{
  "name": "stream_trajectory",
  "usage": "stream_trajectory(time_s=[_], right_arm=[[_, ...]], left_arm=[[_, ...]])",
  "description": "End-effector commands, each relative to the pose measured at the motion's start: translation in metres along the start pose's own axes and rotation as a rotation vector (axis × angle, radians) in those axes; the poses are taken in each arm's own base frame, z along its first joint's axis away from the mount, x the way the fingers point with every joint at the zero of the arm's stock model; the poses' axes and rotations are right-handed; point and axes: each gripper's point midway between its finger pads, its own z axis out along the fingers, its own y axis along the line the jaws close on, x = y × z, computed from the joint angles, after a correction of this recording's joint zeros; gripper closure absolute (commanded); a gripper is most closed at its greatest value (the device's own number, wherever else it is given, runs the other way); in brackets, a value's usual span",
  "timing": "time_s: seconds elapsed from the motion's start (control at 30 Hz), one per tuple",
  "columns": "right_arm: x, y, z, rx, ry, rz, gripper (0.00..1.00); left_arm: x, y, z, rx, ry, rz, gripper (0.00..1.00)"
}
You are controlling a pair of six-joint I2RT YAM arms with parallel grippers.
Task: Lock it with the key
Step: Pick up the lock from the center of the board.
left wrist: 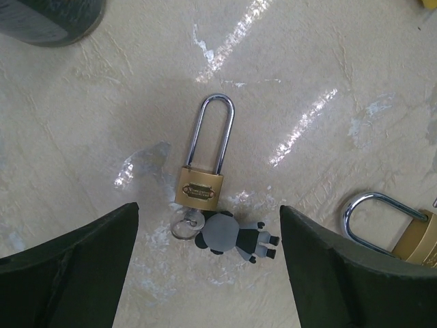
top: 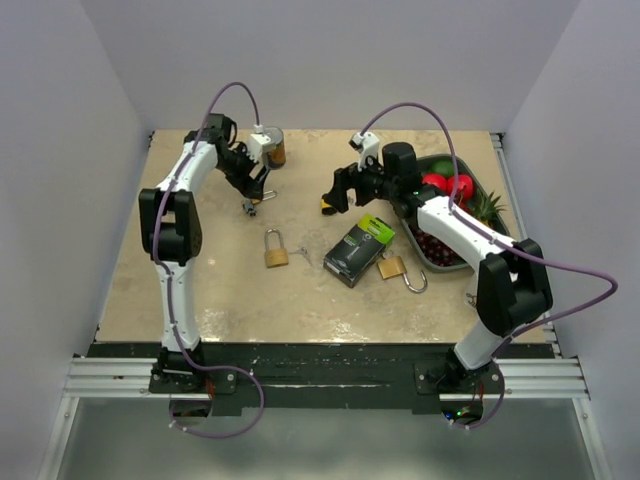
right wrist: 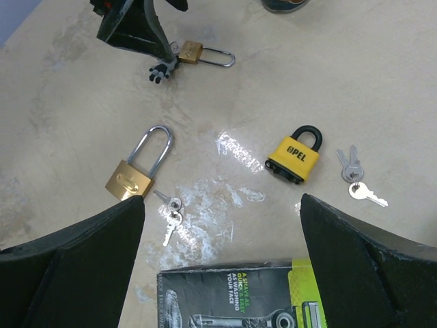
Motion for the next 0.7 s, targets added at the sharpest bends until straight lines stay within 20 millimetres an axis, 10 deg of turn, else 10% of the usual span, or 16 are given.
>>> stream_trajectory(time_s=[0.0, 0.67], right_arm=[[-0.024, 0.011, -0.004, -0.069, -0.037, -0.019, 0.01], [-0.021, 0.008, 0.001, -0.087, -0.014, -0.006, 0.01]], left_arm=[[0.002, -0.002, 0.007, 0.016, -0.003, 0.003, 0.12], [0.038, 0.001, 0.055, 0.029, 0.102, 0.059, 0.27]])
